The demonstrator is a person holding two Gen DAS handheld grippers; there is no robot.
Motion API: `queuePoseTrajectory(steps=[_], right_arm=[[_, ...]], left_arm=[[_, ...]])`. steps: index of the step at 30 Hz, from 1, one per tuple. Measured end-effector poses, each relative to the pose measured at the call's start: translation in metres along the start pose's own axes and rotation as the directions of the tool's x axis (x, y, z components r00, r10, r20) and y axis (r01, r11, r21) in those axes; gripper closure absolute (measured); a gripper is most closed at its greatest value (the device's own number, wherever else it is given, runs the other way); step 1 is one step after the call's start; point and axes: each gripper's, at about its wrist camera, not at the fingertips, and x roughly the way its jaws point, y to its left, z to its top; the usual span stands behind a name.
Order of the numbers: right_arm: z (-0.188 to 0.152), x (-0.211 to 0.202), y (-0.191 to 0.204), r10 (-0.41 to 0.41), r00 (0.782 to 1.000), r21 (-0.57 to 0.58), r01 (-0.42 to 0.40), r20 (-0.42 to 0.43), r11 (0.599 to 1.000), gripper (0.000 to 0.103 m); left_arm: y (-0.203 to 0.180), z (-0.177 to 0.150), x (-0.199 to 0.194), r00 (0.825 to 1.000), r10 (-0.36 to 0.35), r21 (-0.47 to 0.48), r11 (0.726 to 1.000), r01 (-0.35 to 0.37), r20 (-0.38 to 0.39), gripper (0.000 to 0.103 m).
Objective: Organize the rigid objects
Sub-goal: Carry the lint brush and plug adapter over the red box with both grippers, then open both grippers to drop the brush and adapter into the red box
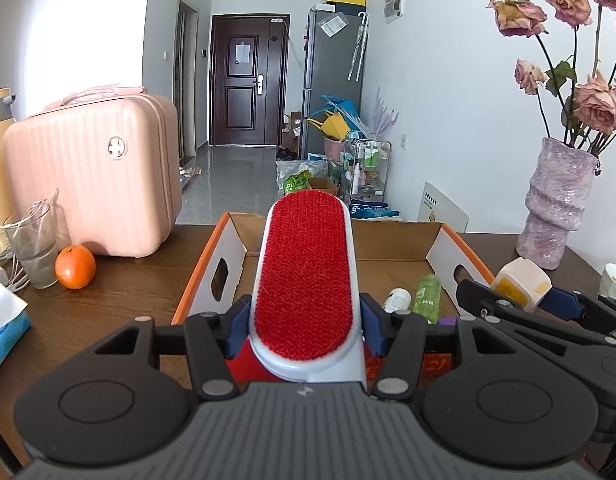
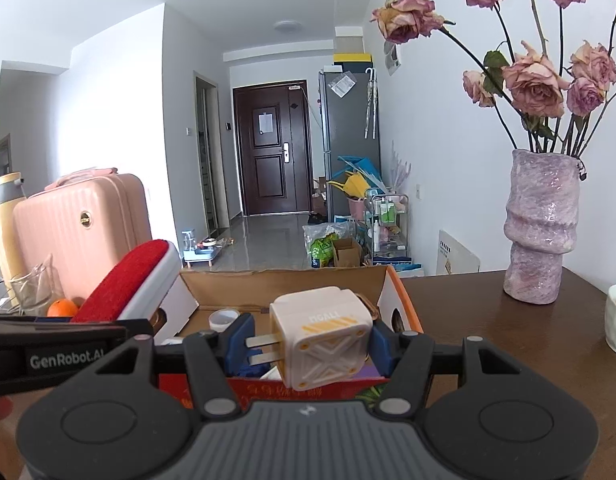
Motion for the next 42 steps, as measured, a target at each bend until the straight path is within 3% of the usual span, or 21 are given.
queuePoseTrajectory(steps=[28, 37, 42], right_arm=[[0.017, 0.082, 0.002, -0.011, 0.999, -0.002, 0.011, -0.035, 1.0, 0.044], [0.018, 0.099, 0.004, -0.028, 0.998, -0.014, 0.028, -0.058, 1.0, 0.044], [0.018, 0.107, 0.005, -0.026, 0.996, -0.031, 0.024, -0.083, 0.999, 0.044]], left_arm=[[0.005, 0.036, 0.082, 1.0, 0.025, 0.0, 1.0, -0.025, -0.015, 0.047], [0.004, 0.043, 0.109, 0.998, 0.033, 0.003, 0.999, -0.033, -0.062, 0.047], [0.013, 0.047, 0.124, 0.994, 0.003, -0.025, 1.0, -0.006, -0.11, 0.042]])
